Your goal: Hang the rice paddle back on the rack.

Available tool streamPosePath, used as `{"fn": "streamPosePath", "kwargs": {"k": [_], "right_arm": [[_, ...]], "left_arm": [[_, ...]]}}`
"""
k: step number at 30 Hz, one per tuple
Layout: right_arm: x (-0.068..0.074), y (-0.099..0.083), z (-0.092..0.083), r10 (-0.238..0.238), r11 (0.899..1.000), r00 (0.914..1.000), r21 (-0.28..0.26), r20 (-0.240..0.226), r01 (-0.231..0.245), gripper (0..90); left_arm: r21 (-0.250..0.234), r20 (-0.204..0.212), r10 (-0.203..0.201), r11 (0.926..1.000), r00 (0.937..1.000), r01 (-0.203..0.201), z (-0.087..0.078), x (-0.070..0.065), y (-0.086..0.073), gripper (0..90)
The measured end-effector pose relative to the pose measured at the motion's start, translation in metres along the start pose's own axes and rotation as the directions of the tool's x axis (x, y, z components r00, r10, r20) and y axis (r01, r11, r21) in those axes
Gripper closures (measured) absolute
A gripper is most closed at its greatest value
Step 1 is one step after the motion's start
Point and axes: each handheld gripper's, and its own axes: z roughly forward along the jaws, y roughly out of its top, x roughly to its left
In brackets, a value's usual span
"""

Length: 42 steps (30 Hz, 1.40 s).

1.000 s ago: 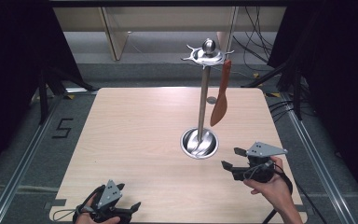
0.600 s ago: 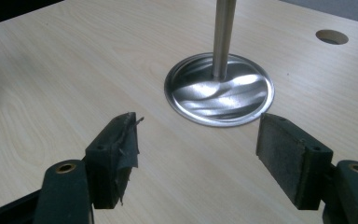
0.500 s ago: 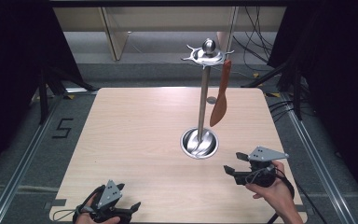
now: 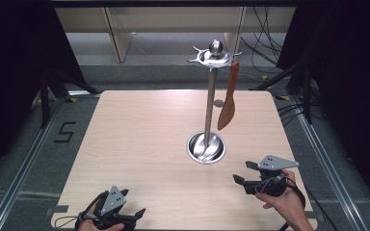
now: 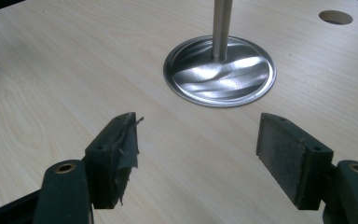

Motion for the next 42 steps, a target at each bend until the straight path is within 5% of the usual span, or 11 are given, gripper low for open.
{"fn": "streamPosePath", "kwargs": {"k": [5,7,16,17,19,24,25,31,42], "right_arm": [[0.001,-0.004,0.001,0.008,1.0,1.0,0.011,-0.006,-0.008,30.3],[-0.002,-0.005,0.001,-0.025,1.0,0.9997,0.009,-0.006,0.025,30.3],[0.003,-0.013,0.0,0.022,1.0,0.9998,0.019,0.003,-0.022,30.3],[0.0,-0.013,0.0,-0.022,1.0,0.9997,0.019,0.01,0.022,30.3],[0.003,-0.016,0.0,0.02,0.999,0.9998,0.028,-0.001,-0.019,30.3],[0.003,-0.021,0.001,0.0,1.0,1.0,0.023,-0.01,0.0,30.3],[0.006,-0.021,0.0,0.032,0.999,0.9994,0.037,-0.013,-0.031,30.3],[0.005,-0.027,0.004,0.001,1.0,1.0,0.027,0.005,-0.001,30.3],[0.01,-0.036,0.001,0.018,0.999,0.9997,0.043,-0.014,-0.018,30.2]], "left_arm": [[0.0,0.0,0.0,1.0,1.0,0.0,0.0,0.0,0.0,15.1],[0.001,0.0,0.0,1.0,1.0,0.0,0.0,0.0,0.0,15.1],[0.001,0.0,0.0,1.0,1.0,0.0,0.0,0.0,0.0,15.1],[0.0,0.0,-0.001,1.0,1.0,0.001,0.0,0.0,0.0,15.1],[0.001,-0.001,0.0,1.0,1.0,0.0,0.0,0.0,0.0,15.1],[0.001,-0.001,0.0,1.0,1.0,0.0,0.0,0.0,0.0,15.0],[0.007,-0.003,-0.017,0.9998,0.9999,0.017,0.0,-0.001,-0.001,15.1],[0.006,-0.005,-0.015,0.9999,0.9999,0.015,0.0,-0.001,-0.001,15.1],[0.002,0.001,0.002,1.0,1.0,-0.002,0.001,-0.001,-0.001,15.1]]}}
